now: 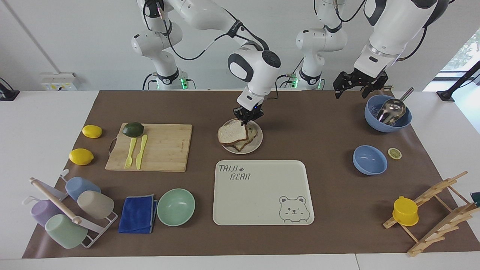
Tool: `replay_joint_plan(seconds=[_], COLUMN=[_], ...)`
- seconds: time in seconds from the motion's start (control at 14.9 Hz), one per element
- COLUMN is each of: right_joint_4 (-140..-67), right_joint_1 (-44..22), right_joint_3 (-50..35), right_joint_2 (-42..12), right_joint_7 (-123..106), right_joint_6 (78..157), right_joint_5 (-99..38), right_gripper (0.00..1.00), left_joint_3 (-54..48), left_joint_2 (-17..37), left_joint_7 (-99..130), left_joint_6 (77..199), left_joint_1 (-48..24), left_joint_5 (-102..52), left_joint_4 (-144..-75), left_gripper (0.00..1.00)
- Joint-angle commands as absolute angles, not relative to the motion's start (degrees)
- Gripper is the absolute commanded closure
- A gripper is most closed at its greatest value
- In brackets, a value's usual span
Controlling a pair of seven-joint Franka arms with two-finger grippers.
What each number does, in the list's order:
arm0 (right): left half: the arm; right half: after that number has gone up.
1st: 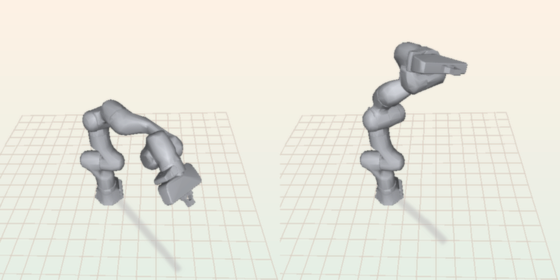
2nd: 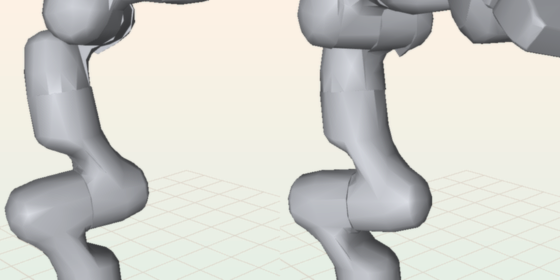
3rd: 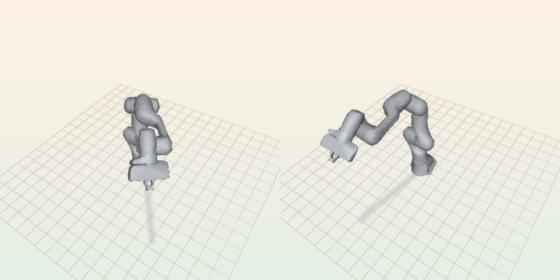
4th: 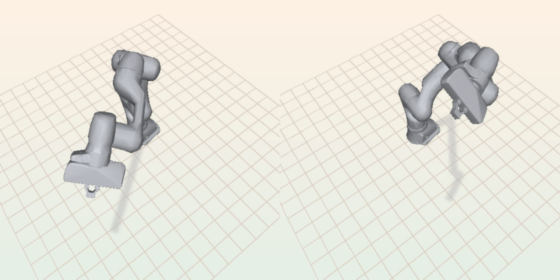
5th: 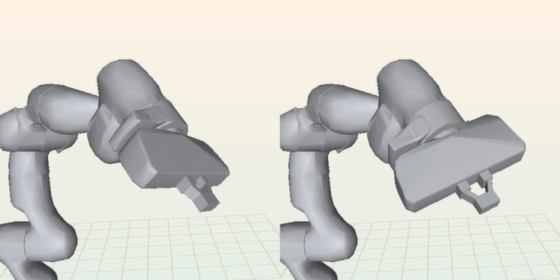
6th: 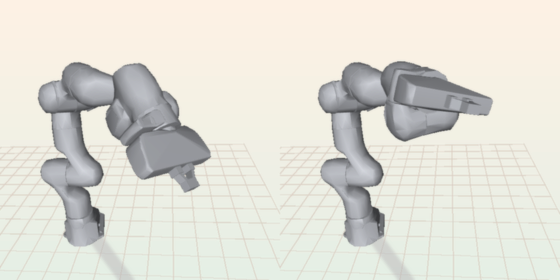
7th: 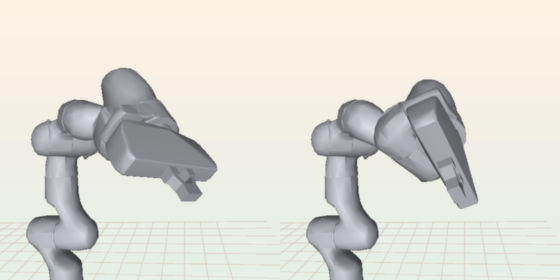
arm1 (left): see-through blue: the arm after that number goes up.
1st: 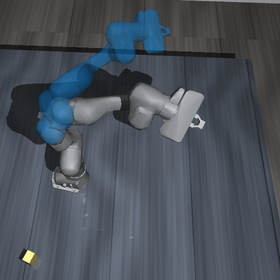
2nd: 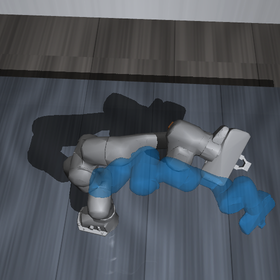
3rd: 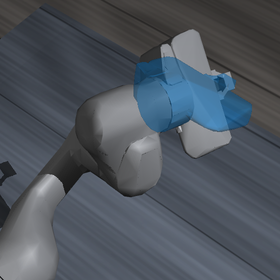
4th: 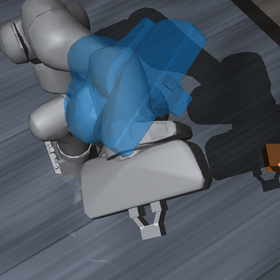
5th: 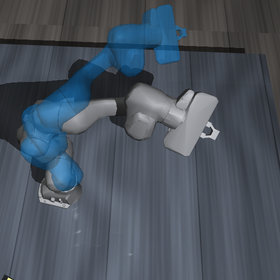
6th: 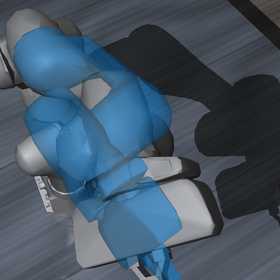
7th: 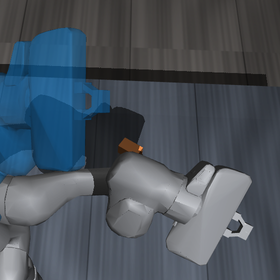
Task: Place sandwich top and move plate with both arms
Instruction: 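Carry the bread over the plate and lower it onto the egg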
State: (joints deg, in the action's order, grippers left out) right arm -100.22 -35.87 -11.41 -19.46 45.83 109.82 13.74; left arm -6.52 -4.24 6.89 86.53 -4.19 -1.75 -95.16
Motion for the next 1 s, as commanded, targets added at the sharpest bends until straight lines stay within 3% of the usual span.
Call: replay_joint_plan(seconds=[0.0,0.54,0.67,0.8,0.87,0.94], right_joint_4=[-102.38,-106.25,-106.52,-106.52,-106.26,-105.74], right_joint_1=[-35.42,-35.33,-35.24,-35.24,-35.24,-35.33], right_joint_3=[-12.04,-14.24,-14.33,-14.33,-14.33,-14.33], right_joint_2=[-19.43,-18.55,-18.46,-18.46,-18.54,-18.54], right_joint_7=[45.97,46.85,46.58,46.58,46.32,46.32], right_joint_6=[113.71,115.66,115.84,116.01,116.1,116.1], right_joint_5=[12.83,12.39,12.39,12.39,12.39,12.39], right_gripper=[1.0,0.98,0.83,0.59,0.36,0.04], left_joint_3=[-6.42,-6.42,-6.42,-6.42,-6.42,-6.42], left_joint_2=[-5.62,-5.62,-5.62,-5.62,-5.62,-5.62], left_joint_7=[6.77,6.77,6.77,6.77,6.77,6.77], left_joint_6=[87.01,87.01,87.01,87.01,87.01,87.01], left_joint_1=[-3.96,-3.96,-3.96,-3.96,-3.96,-3.96], left_joint_5=[-2.2,-2.2,-2.28,-2.2,-2.2,-2.2], left_joint_4=[-96.59,-96.59,-96.59,-96.59,-96.59,-96.59], left_gripper=[0.0,0.0,0.0,0.0,0.0,0.0])
